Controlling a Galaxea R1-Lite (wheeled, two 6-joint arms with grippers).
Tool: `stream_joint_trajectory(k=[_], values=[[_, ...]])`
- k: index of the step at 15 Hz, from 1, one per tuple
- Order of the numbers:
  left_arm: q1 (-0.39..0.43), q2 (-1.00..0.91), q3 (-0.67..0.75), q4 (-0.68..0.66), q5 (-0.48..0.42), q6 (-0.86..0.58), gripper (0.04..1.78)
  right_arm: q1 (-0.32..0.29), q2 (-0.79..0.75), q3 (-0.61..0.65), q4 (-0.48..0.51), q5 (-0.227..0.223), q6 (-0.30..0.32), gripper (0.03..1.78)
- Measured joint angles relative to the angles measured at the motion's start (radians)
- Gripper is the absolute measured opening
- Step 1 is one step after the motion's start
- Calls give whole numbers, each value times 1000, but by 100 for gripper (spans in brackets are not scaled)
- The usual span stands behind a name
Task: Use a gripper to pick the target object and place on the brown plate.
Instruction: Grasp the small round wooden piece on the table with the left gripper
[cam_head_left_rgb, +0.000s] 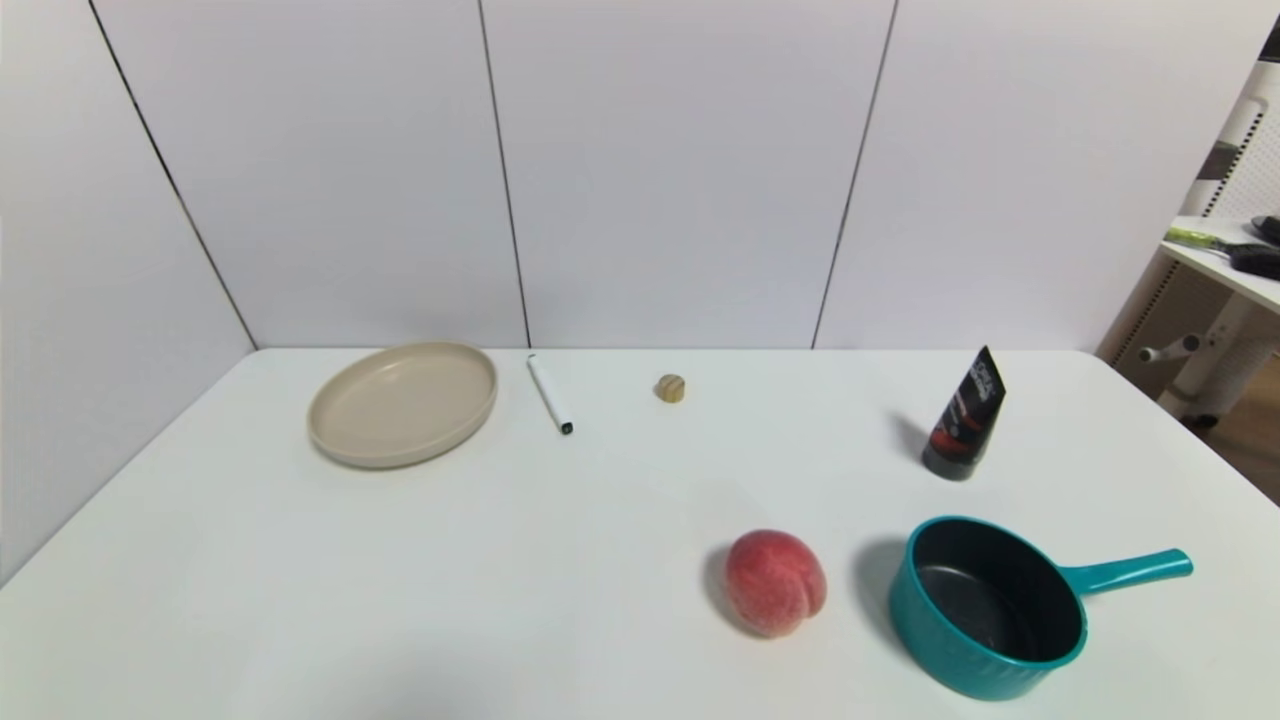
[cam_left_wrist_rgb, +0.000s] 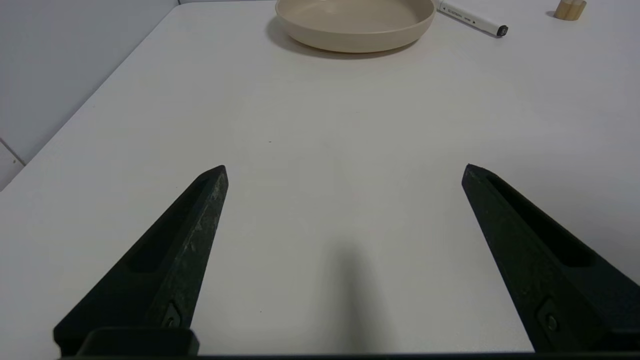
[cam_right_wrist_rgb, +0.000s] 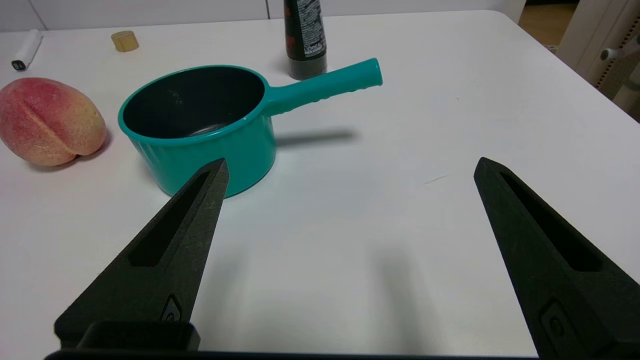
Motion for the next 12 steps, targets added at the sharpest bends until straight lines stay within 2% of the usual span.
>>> stream_joint_trajectory(k=[12], values=[[0,14,0,0,1,1,169,0,0,0,0,0,0,170]])
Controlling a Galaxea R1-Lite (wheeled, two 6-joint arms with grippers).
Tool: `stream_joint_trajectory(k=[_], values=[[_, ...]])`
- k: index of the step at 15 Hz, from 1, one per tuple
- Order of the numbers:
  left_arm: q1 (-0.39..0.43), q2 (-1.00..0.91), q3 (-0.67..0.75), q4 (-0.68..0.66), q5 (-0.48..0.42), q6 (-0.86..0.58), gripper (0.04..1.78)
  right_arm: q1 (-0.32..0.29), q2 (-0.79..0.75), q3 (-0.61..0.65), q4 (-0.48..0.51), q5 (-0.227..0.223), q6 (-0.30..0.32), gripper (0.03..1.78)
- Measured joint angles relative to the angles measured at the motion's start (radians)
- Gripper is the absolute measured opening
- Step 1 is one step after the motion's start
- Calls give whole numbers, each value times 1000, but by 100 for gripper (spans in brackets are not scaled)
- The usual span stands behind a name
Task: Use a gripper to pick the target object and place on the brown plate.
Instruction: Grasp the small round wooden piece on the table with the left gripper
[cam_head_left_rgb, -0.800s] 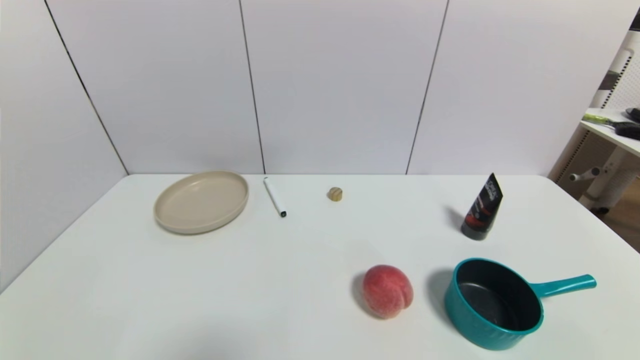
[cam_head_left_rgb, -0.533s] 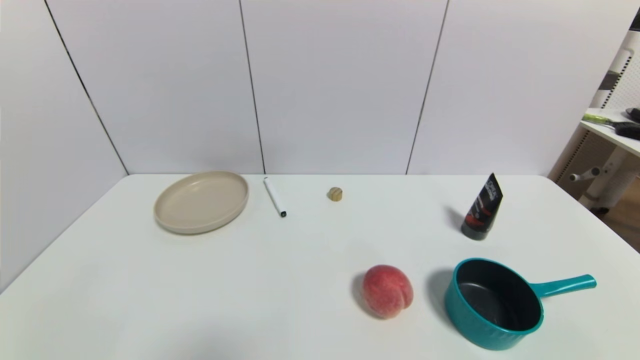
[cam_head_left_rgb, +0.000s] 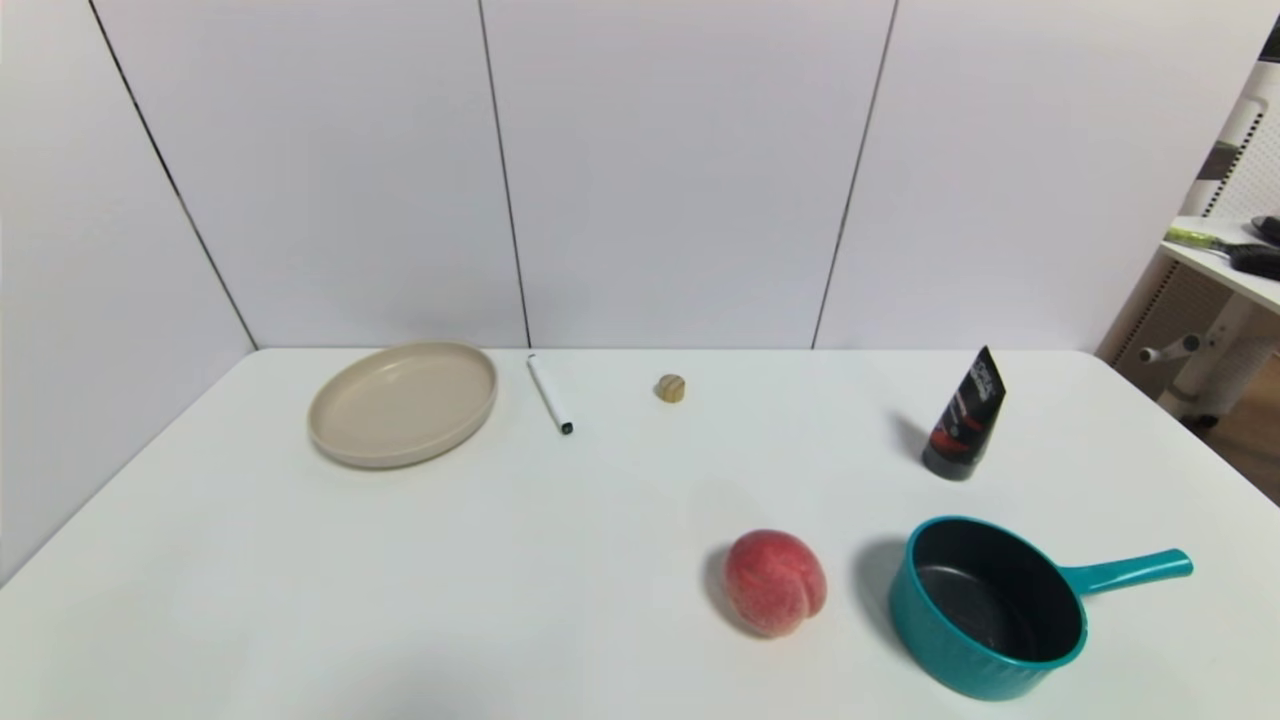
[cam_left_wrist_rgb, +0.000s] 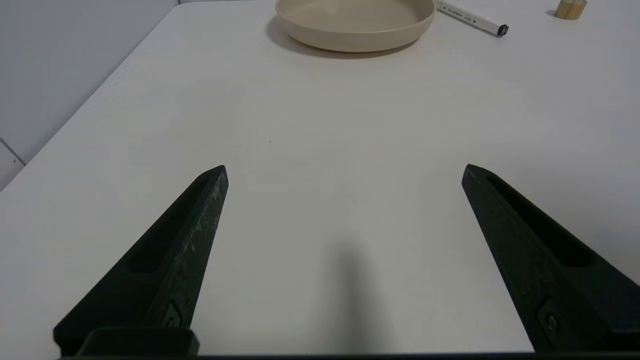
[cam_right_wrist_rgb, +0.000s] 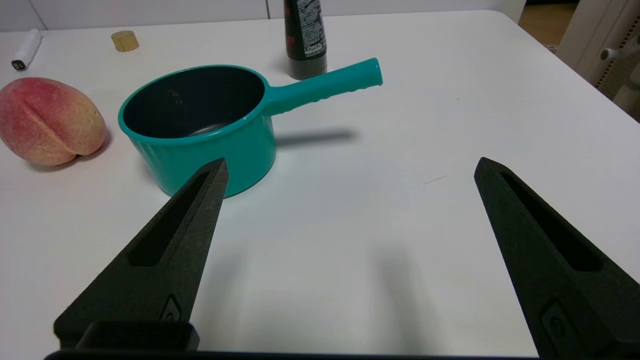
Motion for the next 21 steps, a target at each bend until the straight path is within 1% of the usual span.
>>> stream_joint_trajectory(k=[2,4,6,7,10,12,14,17,21], values=[[0,54,-26,1,1,7,169,0,0,0,0,0,0,170],[-6,144,-99,0,-1,35,169,0,0,0,0,0,0,170],[-24,266,-241,4,-18,74,169,0,0,0,0,0,0,170],[-44,335,-334,14,-38,92,169,0,0,0,0,0,0,170],[-135,544,-611,71,-110,114,169,0,0,0,0,0,0,170],[-228,703,-794,111,-145,128,169,0,0,0,0,0,0,170],[-318,866,-955,133,-163,141,169,0,0,0,0,0,0,170],[-423,1103,-1155,140,-171,146,169,0,0,0,0,0,0,170],[-509,1407,-1396,138,-177,146,169,0,0,0,0,0,0,170]])
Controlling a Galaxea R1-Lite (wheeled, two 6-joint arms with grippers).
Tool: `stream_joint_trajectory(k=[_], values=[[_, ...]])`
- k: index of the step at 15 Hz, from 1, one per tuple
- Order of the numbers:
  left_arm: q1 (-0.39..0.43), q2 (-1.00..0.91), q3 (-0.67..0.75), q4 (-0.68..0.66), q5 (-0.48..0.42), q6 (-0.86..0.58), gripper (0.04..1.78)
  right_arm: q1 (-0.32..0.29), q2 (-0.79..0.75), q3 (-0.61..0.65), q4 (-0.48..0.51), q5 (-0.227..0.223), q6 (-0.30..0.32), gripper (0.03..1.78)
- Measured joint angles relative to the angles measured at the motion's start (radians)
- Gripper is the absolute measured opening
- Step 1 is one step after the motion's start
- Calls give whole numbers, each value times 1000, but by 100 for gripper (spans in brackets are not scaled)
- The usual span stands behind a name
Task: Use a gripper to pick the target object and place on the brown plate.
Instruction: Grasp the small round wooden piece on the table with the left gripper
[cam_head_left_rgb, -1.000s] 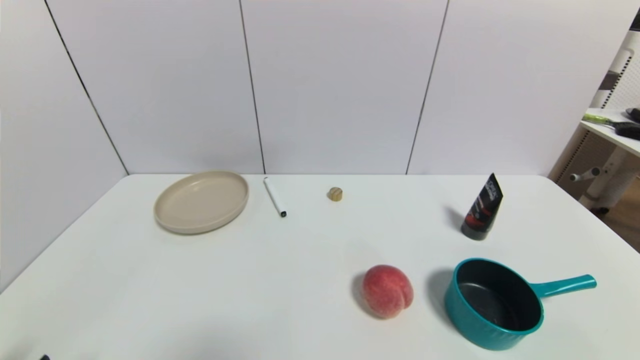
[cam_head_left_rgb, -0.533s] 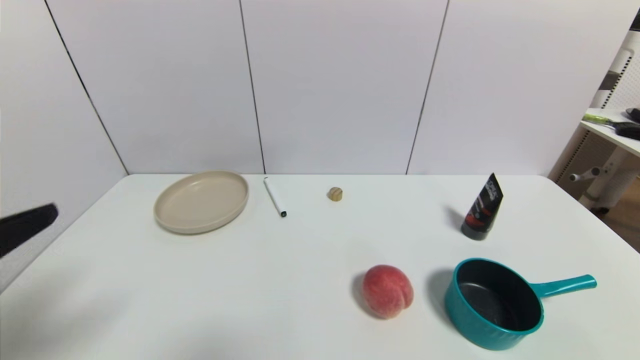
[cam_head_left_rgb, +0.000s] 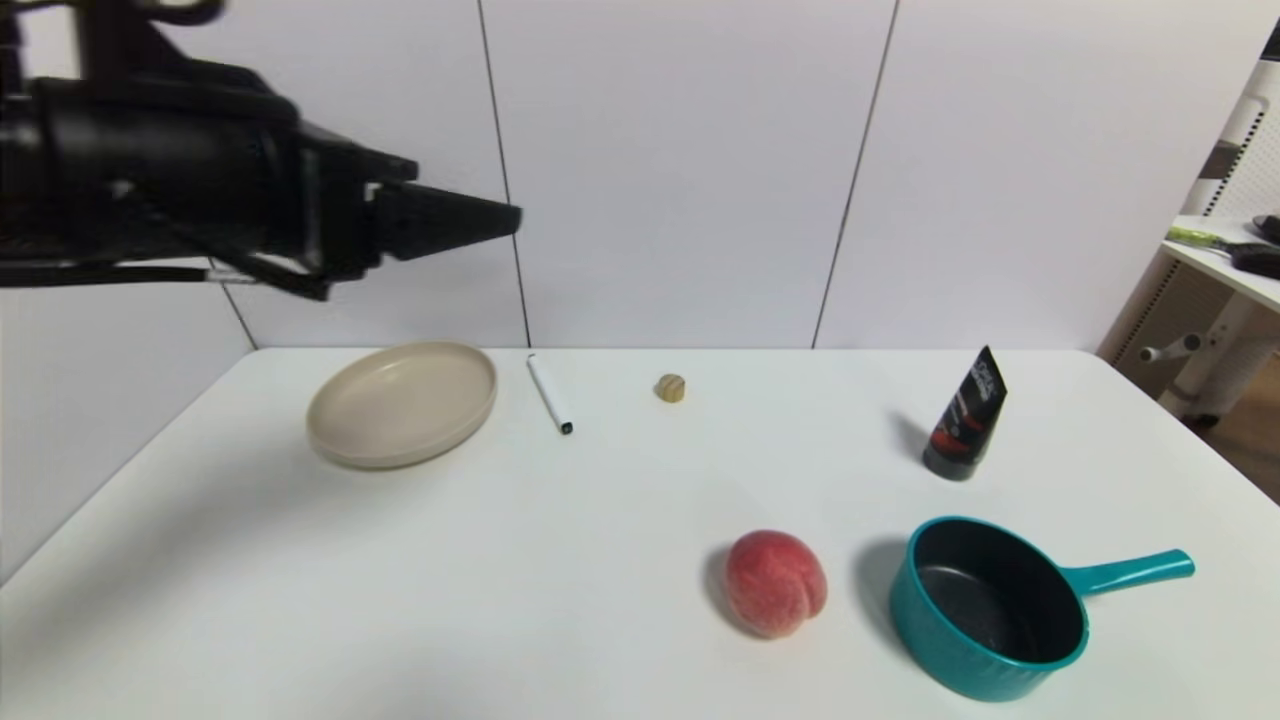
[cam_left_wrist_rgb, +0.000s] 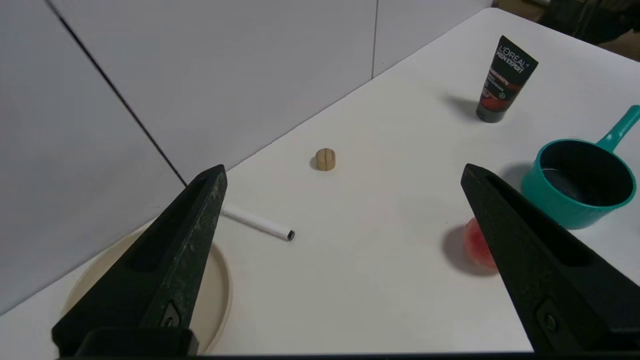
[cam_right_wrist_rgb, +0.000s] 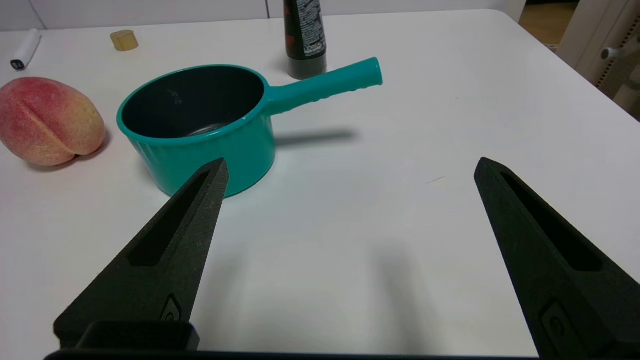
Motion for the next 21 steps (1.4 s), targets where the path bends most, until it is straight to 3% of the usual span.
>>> stream_joint_trajectory(k=[5,12,17,21], values=[[-56,376,-260,-1,0,-9,169,0,0,0,0,0,0,170],[-58,795,-518,39,14,-73,169,0,0,0,0,0,0,170],[-47,937,-576,37,67,-74,169,0,0,0,0,0,0,170],[-46,996,-578,-58,67,-73,169,0,0,0,0,0,0,170]])
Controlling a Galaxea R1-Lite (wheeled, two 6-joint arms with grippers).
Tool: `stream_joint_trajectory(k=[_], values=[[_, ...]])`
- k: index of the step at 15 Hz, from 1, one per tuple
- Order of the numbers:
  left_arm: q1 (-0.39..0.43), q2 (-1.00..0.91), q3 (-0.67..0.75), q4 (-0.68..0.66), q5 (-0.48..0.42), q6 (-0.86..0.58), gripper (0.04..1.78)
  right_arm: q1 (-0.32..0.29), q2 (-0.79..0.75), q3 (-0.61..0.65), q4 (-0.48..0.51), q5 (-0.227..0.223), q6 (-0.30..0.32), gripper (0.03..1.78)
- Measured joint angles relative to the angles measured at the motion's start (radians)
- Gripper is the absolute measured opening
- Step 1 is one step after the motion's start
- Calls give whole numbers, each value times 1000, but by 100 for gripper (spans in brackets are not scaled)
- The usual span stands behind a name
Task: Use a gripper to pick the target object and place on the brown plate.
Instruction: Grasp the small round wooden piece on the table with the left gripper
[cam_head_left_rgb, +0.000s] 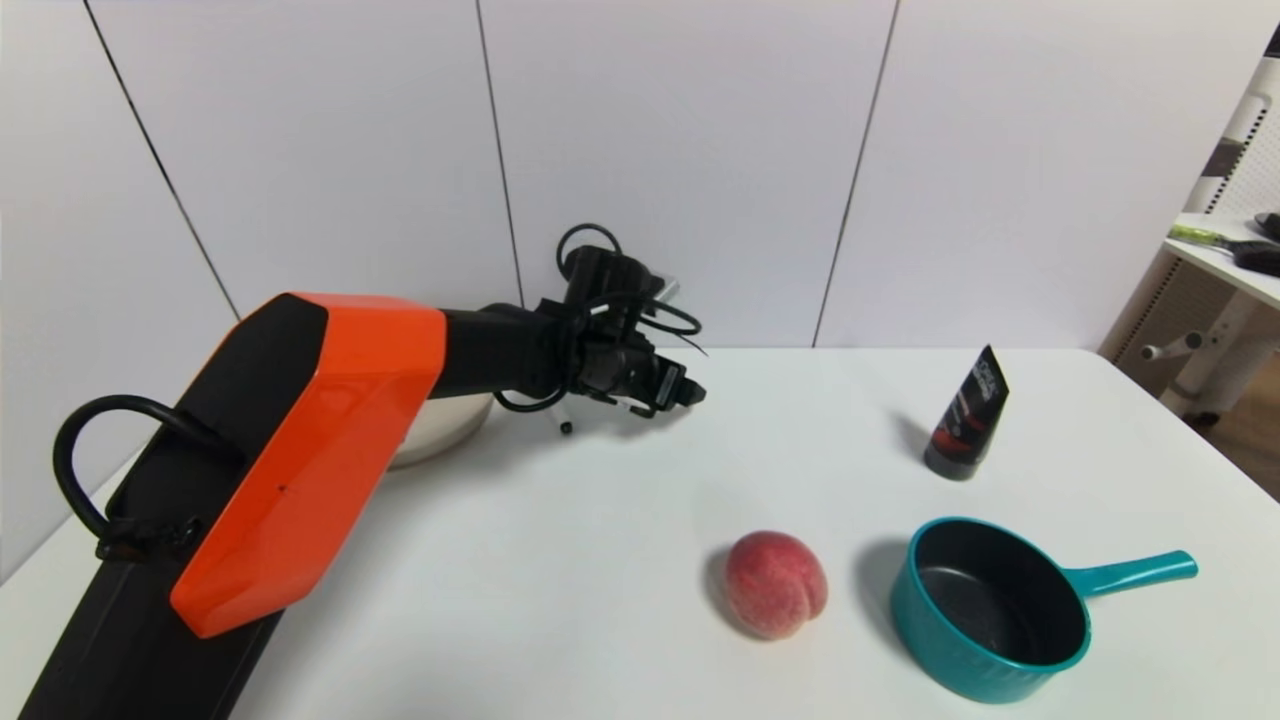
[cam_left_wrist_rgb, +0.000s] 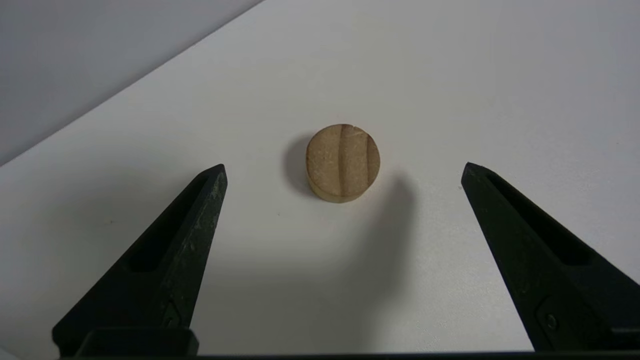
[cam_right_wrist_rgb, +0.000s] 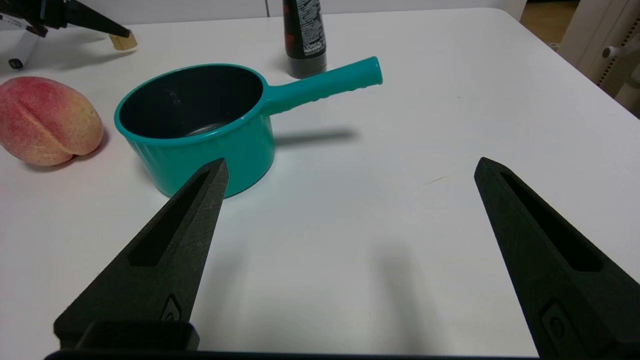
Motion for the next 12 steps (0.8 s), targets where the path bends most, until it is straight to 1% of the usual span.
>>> stream_joint_trajectory(k=[9,10,11,12], values=[[4,48,0,-50,-1,-2,169,0,0,0,0,0,0,170],[6,51,0,-51,-2,-5,163,0,0,0,0,0,0,170],[8,54,0,-53,-1,-6,144,0,0,0,0,0,0,170],[11,56,0,-53,-2,-6,129,0,0,0,0,0,0,170]])
